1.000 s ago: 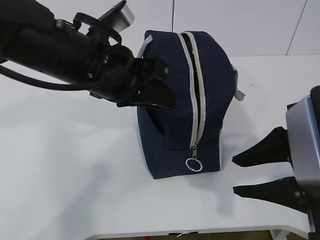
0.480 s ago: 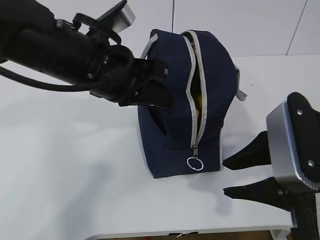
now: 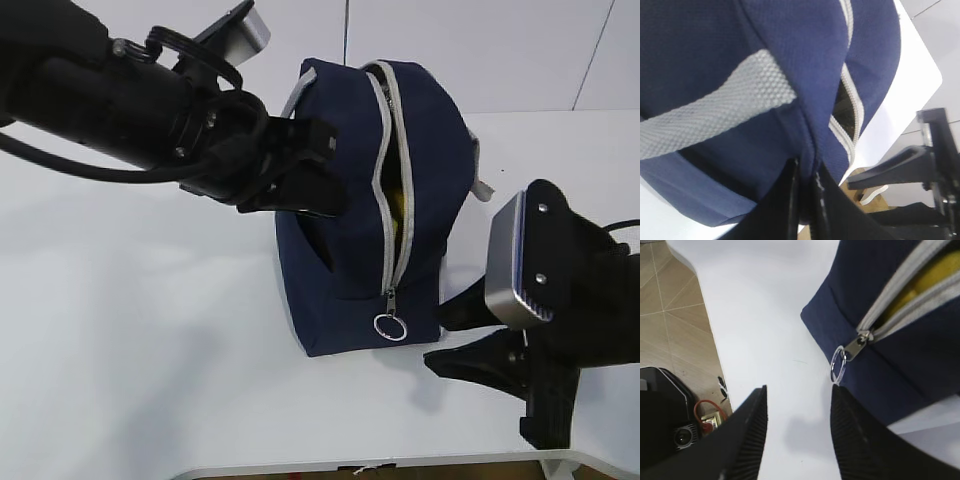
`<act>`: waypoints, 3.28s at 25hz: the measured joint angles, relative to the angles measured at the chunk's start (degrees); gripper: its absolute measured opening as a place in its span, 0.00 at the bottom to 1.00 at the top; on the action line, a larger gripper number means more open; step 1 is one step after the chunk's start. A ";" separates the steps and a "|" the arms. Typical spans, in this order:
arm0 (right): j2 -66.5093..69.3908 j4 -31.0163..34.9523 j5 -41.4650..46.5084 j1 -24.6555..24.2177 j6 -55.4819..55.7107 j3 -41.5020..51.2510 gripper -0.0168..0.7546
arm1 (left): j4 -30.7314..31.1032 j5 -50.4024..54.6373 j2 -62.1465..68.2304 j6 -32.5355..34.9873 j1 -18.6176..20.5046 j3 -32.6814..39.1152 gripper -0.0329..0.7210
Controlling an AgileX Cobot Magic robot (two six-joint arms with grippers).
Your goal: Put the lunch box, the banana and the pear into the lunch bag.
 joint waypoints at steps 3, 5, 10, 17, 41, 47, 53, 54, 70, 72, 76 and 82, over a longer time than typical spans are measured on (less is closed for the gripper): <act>1.77 0.62 -0.23 0.00 -0.84 0.00 0.49 | 0.00 0.00 0.00 0.00 0.00 0.00 0.03; 2.75 1.00 -0.33 0.00 -1.10 0.00 0.49 | -0.08 0.00 0.00 0.00 0.00 0.00 0.03; 3.64 5.16 -1.54 3.60 -1.22 0.00 0.49 | -0.08 0.00 0.00 0.13 0.00 0.00 0.03; 6.52 17.59 -14.74 9.37 -2.74 0.00 0.49 | -0.08 0.15 0.00 0.13 0.00 0.00 0.03; 14.89 30.85 -14.44 9.37 -17.25 -0.10 0.49 | -0.12 0.65 0.00 0.26 0.00 0.00 0.03; 14.89 30.85 -14.48 9.37 -17.34 -1.11 0.49 | -0.22 0.97 0.00 0.26 0.00 0.00 0.03; 14.89 30.85 -14.23 9.37 -17.47 -1.73 0.49 | -0.22 1.06 0.00 0.26 0.00 0.00 0.03; 14.89 30.85 -14.23 9.37 -17.47 -1.86 0.49 | -0.22 1.10 0.00 0.26 0.00 0.00 0.03; 18.83 30.85 -11.27 9.37 -17.47 -4.89 0.40 | -0.22 1.45 0.00 0.26 0.00 0.00 0.03; 18.83 30.85 -11.23 9.37 -17.47 -4.89 0.34 | -0.22 1.45 0.00 0.26 0.00 0.00 0.03; 18.83 30.85 -11.23 9.37 -17.47 -4.89 0.31 | -0.22 1.49 0.00 0.26 0.00 0.00 0.03; 18.83 30.85 -11.23 9.37 -17.47 -4.89 0.30 | -0.22 1.58 0.00 0.26 0.00 0.00 0.03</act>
